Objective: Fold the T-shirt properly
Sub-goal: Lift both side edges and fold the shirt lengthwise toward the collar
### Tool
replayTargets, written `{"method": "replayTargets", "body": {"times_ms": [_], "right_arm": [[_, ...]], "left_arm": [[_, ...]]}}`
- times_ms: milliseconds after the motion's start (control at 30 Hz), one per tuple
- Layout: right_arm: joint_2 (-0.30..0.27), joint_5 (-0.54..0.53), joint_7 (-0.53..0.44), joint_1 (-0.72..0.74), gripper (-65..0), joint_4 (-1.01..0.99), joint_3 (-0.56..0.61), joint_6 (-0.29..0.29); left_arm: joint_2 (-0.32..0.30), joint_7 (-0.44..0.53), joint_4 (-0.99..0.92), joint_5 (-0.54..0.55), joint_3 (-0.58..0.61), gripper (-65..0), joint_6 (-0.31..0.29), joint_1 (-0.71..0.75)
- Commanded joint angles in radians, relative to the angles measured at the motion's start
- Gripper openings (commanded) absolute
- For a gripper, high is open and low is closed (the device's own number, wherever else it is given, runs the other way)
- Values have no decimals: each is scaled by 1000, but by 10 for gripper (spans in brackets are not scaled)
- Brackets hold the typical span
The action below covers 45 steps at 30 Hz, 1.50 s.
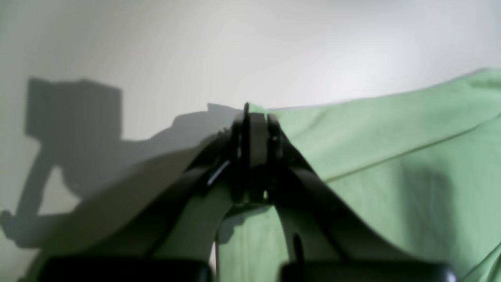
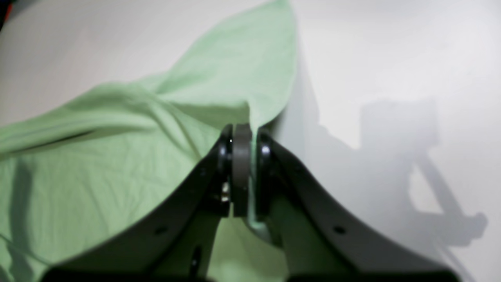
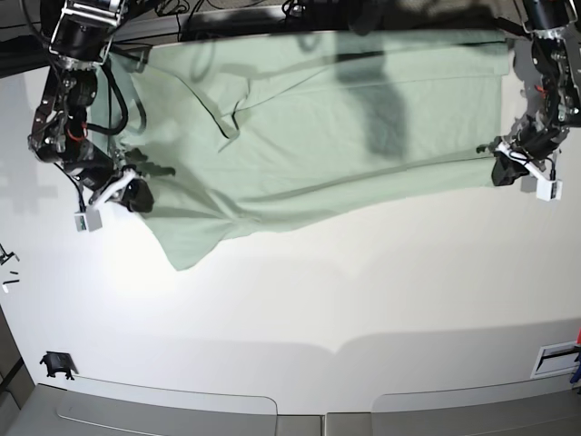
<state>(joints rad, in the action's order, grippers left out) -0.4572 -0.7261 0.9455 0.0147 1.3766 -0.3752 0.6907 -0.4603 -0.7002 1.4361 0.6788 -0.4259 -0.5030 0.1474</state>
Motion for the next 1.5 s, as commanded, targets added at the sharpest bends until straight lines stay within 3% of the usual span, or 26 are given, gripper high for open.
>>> {"method": "replayTargets", "body": {"times_ms": [0,233,500,700,833,1000,1467], "right_arm": [[-19,-18,-11,5,-650,34,-6,7],[-19,-18,60,-70,-650,126,-29,7],[-19,-29,87,-77,-650,130,-217,7],[-19,-256,248,-83,-650,130,-333,7],[-19,-327,325,-85,-650,130,-378,7],[-18,-329,328,-123,-650,130,-384,7],[-15,-326,336,-201,-650,129,-384,7]], "left_arm": [[-19,18,38,18,-13,-650,-6,3],[-19,11,127,19,-48,-650,-6,73],[-19,8,181,22,-138,-650,-6,116],[-19,-50,181,23,-157,-650,-7,154],[-20,-64,181,23,-157,-650,-6,183],[-20,-109,181,22,-157,-650,-7,191],[-19,-107,181,22,-157,-650,-7,191]]}}
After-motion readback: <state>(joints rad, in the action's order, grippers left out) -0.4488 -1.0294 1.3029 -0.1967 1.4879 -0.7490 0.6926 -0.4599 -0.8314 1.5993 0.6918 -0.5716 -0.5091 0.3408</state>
